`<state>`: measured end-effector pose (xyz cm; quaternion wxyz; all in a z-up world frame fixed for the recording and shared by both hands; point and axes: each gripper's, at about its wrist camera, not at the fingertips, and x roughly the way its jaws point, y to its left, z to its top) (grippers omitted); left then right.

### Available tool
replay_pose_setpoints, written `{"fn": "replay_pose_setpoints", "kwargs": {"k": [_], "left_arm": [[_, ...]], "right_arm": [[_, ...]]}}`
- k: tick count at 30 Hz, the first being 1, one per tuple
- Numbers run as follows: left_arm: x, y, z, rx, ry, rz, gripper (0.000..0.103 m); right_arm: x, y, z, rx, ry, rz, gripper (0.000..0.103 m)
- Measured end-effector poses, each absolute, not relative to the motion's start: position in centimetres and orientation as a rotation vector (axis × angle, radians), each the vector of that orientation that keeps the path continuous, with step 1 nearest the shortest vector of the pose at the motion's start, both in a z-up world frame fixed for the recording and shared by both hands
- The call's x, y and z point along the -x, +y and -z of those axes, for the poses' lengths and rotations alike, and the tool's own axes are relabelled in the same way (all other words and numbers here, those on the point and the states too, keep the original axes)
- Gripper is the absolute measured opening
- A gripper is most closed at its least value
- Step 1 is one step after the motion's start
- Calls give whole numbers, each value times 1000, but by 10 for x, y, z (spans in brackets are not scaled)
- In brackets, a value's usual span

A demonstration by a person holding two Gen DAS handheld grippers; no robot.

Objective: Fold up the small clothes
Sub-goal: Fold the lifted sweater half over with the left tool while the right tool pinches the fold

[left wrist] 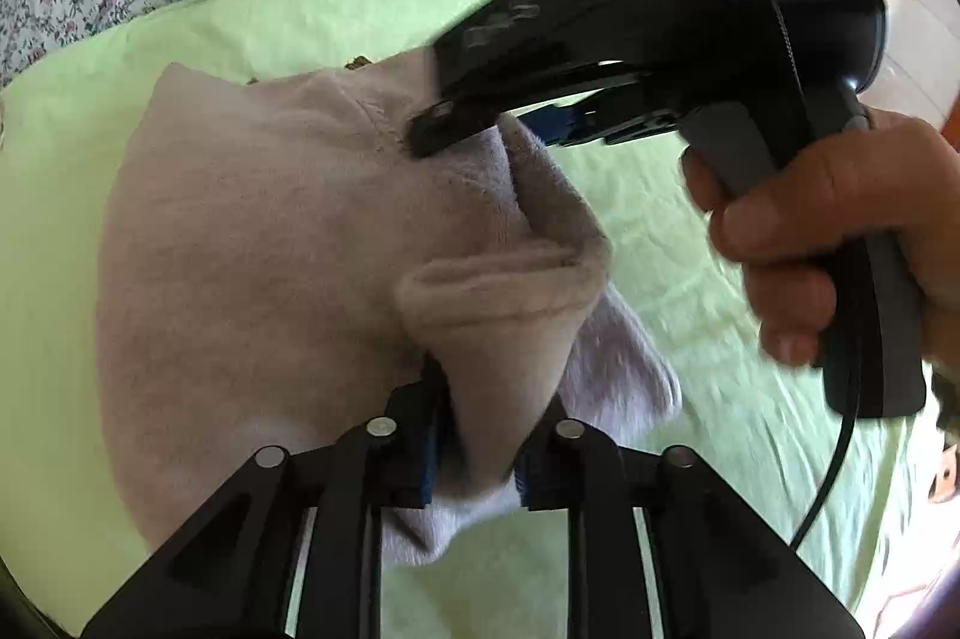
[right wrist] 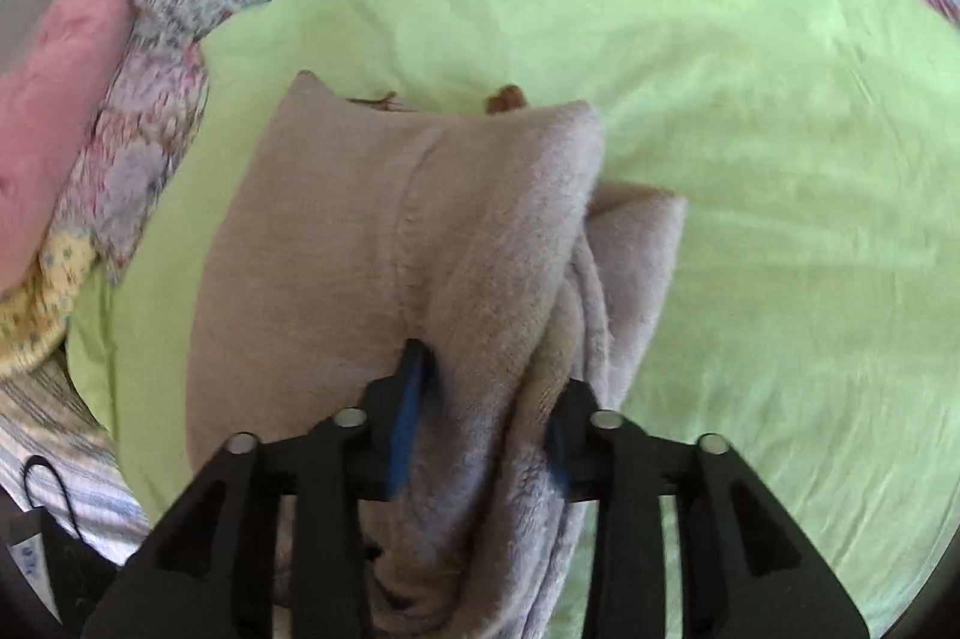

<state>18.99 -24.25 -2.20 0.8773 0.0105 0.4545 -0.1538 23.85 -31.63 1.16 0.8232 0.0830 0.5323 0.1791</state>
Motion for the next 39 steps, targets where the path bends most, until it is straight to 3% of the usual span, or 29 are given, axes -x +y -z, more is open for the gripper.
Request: {"fn": "replay_pose_setpoints", "kwargs": {"k": [2,10,21,23,24,31,34,39], "left_arm": [[-174,-227,15,-29,948,316,31],[-120,-152,38,-80,1043,73,34],[-146,-132,71,-92,1046,-54,39],[-150,-129,74,-91,1045,-53,29],[-155,-127,73,-68,1048,-26,12],[-148,-125,66,8,1075,-30,5],[-152,-116,69,78,1099,-23,4],[-160,-93,73,183,1135,-15,0]], "right_arm": [[-228,-324,-22,-199,1114,-348,42],[-171,-330,-57,-269,1054,-408,42],[-142,-304,-6,-240,1215,-408,42],[-145,-304,1,-257,1228,-428,33],[-147,-305,3,-263,1244,-433,7],[-136,-313,-57,-152,1070,-492,7],[-140,-309,-31,-9,1113,-444,7],[-145,-315,11,-29,1150,-421,7]]}}
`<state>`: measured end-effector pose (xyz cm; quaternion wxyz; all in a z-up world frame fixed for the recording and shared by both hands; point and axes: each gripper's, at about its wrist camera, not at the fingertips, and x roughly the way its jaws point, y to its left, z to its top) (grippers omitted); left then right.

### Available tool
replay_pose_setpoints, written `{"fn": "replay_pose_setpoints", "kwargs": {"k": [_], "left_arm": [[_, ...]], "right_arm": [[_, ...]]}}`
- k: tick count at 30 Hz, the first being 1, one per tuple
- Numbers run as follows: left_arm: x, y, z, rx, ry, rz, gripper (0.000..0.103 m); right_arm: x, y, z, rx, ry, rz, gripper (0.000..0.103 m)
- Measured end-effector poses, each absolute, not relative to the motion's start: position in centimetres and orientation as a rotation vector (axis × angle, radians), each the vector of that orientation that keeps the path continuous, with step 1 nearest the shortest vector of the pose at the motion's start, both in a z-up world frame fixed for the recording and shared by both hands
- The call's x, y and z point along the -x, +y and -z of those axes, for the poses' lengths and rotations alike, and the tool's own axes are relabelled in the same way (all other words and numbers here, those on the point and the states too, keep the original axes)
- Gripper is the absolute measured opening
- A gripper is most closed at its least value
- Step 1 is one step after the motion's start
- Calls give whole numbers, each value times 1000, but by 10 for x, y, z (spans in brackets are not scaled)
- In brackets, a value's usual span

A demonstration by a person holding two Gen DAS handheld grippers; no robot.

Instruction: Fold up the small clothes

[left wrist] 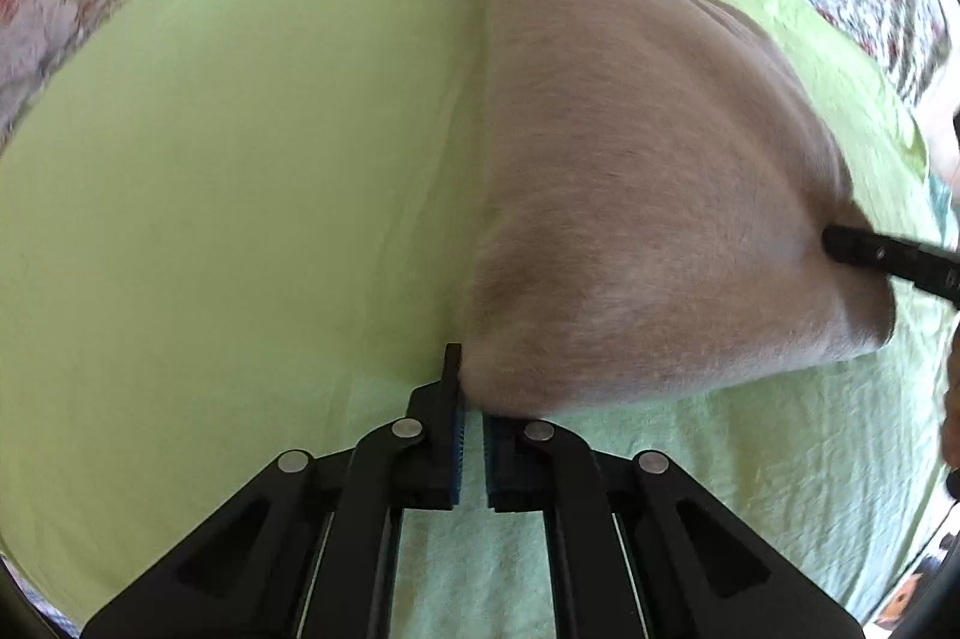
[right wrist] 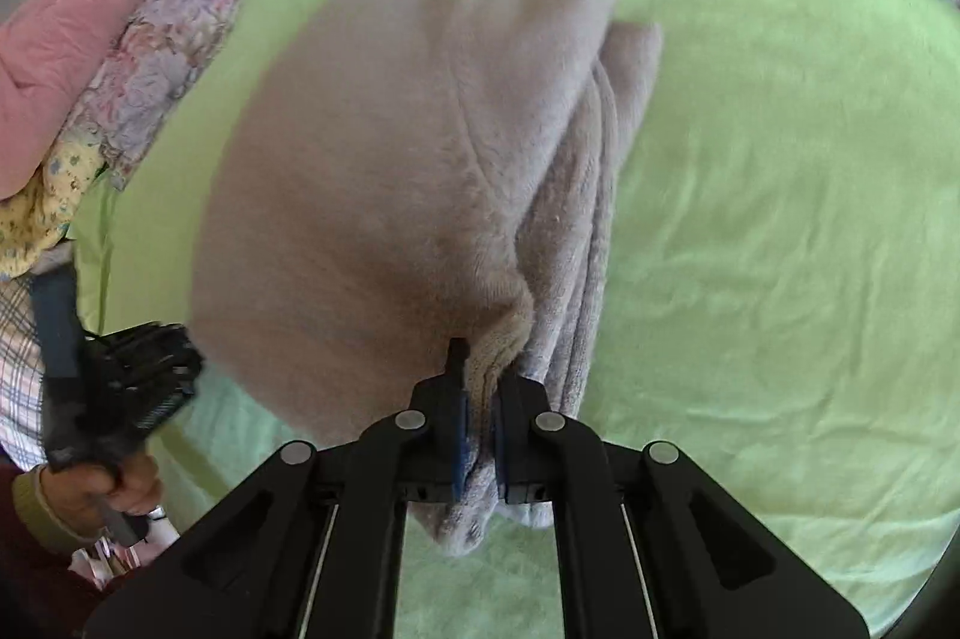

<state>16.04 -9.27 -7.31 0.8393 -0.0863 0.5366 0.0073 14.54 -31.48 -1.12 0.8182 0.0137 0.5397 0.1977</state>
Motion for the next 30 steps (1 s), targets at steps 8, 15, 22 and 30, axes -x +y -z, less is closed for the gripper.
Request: {"fn": "replay_pose_setpoints", "kwargs": {"k": [8,15,22,30], "left_arm": [[-150,-58,55,257,1158,1,1],[-152,-60,26,243,1133,61,26],[-195,-67,12,255,1114,71,44],[-237,-72,20,250,1119,64,47]], "right_arm": [[-143,-328,-1,-82,1178,-400,11],[-145,-339,-21,-147,1168,-395,21],[-179,-336,-35,-287,1104,-402,34],[-230,-328,-11,-324,1143,-360,33]]}}
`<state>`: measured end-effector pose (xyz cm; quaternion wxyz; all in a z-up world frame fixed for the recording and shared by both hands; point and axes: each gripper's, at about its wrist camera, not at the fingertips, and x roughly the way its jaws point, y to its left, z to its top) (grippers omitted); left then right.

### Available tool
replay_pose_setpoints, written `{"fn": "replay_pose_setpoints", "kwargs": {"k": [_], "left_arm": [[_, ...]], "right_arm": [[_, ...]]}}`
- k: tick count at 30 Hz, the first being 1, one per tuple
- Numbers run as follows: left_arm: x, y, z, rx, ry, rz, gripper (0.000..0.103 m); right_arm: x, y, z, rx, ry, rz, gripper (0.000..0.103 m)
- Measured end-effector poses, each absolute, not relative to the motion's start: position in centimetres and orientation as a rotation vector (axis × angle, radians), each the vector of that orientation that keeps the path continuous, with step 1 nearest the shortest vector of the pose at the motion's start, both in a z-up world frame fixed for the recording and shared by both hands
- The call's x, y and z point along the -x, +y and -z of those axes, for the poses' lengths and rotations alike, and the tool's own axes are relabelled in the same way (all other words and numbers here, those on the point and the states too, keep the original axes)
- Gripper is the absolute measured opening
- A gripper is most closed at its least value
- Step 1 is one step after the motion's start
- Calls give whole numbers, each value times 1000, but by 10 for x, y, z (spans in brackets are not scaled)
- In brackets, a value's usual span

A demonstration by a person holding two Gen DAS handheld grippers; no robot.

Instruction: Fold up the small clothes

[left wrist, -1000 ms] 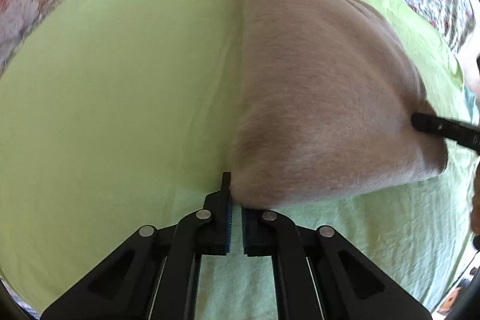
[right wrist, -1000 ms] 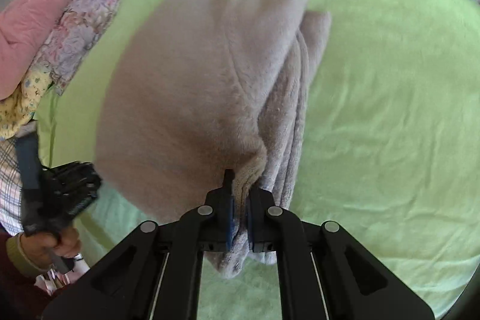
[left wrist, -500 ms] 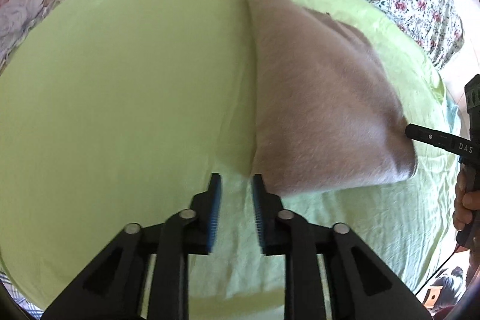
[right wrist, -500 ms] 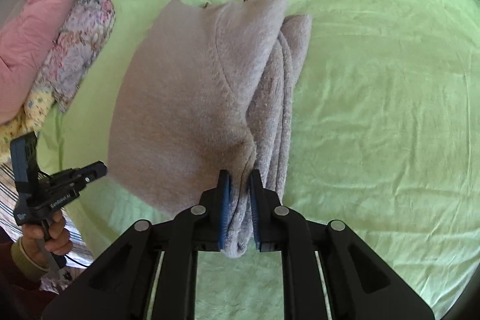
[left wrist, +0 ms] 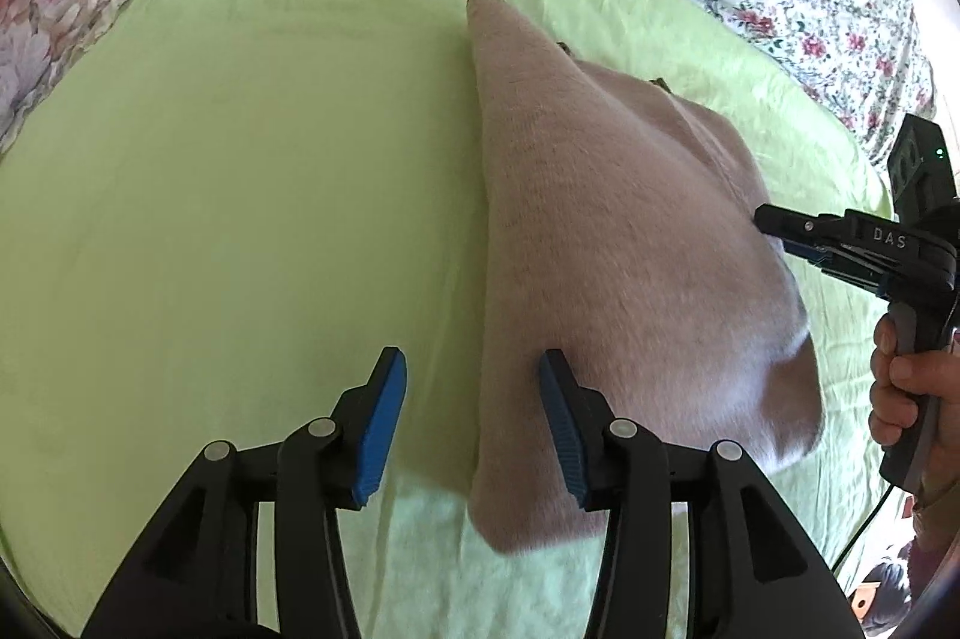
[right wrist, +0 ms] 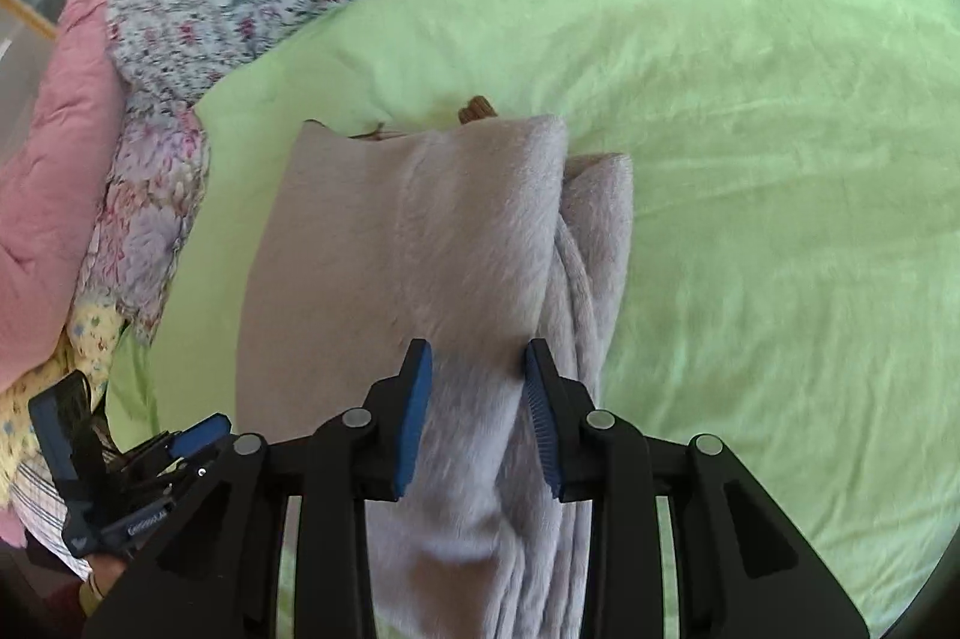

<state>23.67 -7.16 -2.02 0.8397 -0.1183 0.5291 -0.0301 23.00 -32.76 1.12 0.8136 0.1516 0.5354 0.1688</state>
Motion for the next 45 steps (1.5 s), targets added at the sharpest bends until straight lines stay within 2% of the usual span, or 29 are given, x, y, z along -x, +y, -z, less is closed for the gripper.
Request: {"fn": "replay_pose_setpoints", "kwargs": {"k": [1,2,7,13,15,17,19,20,22,26,30,36,39,40,41,42,45], "left_arm": [[-240,-72,24,251,1127,58,47],[-242,-71,25,256,1136,56,47],[-245,-72,29,262,1147,74,50],[-253,-76,28,247,1157,86,50],[-254,-71,23,276,1153,94,51],[-258,-66,19,310,1151,106,53],[-263,-63,16,334,1146,116,55],[-267,-63,14,348,1138,125,55],[-273,-65,13,348,1129,142,64],[-289,-73,19,334,1127,177,71],[-308,-75,29,346,1134,187,87],[-327,-67,54,457,1162,250,90],[-331,-67,64,504,1155,278,87],[-332,-68,65,505,1148,283,82],[-332,-71,65,505,1138,299,76],[-333,-73,65,518,1132,330,56],[-333,-83,61,489,1115,342,47]], "right_arm": [[-234,-328,-10,-315,1147,-366,16],[-235,-326,-12,-299,1144,-365,8],[-234,-334,-43,-314,1036,-356,7],[-242,-332,-3,-241,1128,-316,9],[-238,-336,-14,-281,1108,-306,16],[-232,-335,-24,-279,1083,-295,32],[-224,-336,-33,-285,1049,-301,59],[-221,-339,-35,-295,1039,-307,63],[-216,-344,-34,-320,1031,-308,65],[-214,-349,-14,-362,1078,-312,65],[-212,-353,3,-406,1100,-341,65],[-219,-350,16,-427,1100,-388,65],[-224,-348,24,-445,1120,-397,65],[-225,-347,28,-453,1127,-404,65],[-226,-346,30,-452,1131,-406,65],[-227,-346,32,-456,1132,-410,64],[-230,-343,37,-480,1153,-429,49]]}}
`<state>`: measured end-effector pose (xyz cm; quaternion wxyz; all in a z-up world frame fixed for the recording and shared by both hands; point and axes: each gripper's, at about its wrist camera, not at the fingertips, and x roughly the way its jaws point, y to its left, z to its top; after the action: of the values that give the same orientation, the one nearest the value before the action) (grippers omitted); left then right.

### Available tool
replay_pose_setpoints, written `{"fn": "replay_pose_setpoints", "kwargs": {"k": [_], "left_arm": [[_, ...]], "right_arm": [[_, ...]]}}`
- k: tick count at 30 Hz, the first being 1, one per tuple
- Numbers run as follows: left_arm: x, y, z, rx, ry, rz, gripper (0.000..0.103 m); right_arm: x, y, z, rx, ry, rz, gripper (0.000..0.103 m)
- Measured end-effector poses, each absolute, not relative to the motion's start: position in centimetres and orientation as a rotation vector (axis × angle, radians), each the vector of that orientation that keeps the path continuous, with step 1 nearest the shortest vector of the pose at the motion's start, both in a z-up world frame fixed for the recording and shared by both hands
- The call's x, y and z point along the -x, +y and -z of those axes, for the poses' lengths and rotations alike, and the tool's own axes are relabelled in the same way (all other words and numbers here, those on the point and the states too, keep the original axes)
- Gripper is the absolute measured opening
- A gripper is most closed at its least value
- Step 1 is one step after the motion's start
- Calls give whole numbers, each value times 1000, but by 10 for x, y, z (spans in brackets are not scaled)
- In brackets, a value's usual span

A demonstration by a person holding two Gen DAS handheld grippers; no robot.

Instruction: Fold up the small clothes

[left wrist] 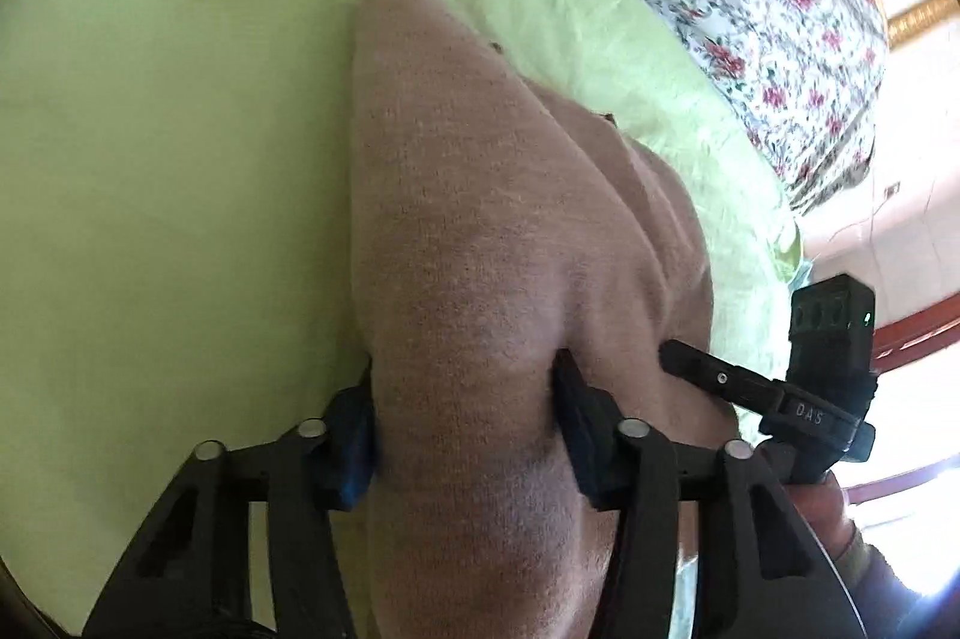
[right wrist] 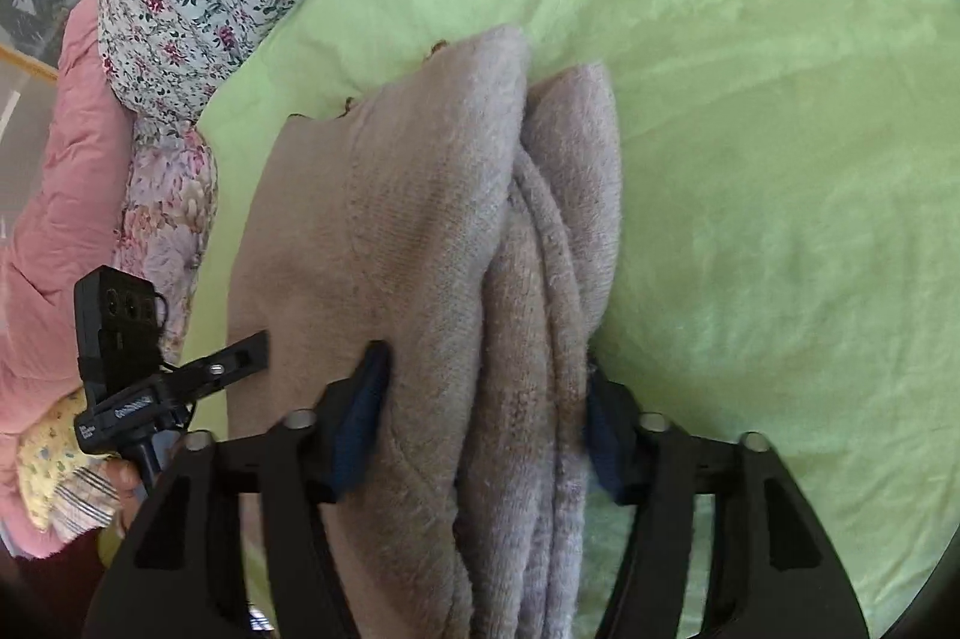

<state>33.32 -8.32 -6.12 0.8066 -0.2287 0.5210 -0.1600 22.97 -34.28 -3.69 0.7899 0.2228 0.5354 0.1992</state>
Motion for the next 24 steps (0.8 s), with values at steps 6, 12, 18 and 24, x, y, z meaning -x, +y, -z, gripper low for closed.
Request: {"fn": "replay_pose_setpoints", "kwargs": {"k": [6,12,18,24], "left_arm": [[-321,-83,47,489,1067,335,36],[-282,-49,15,516,969,273,35],[-237,22,-16,512,882,135,35],[-211,96,-17,517,844,-5,35]], "right_arm": [[-220,-337,16,-463,1120,-449,32],[-207,-304,-17,-423,1059,-539,31],[-203,-228,-28,-354,1031,-715,31],[-236,-142,-21,-297,1039,-837,31]]}}
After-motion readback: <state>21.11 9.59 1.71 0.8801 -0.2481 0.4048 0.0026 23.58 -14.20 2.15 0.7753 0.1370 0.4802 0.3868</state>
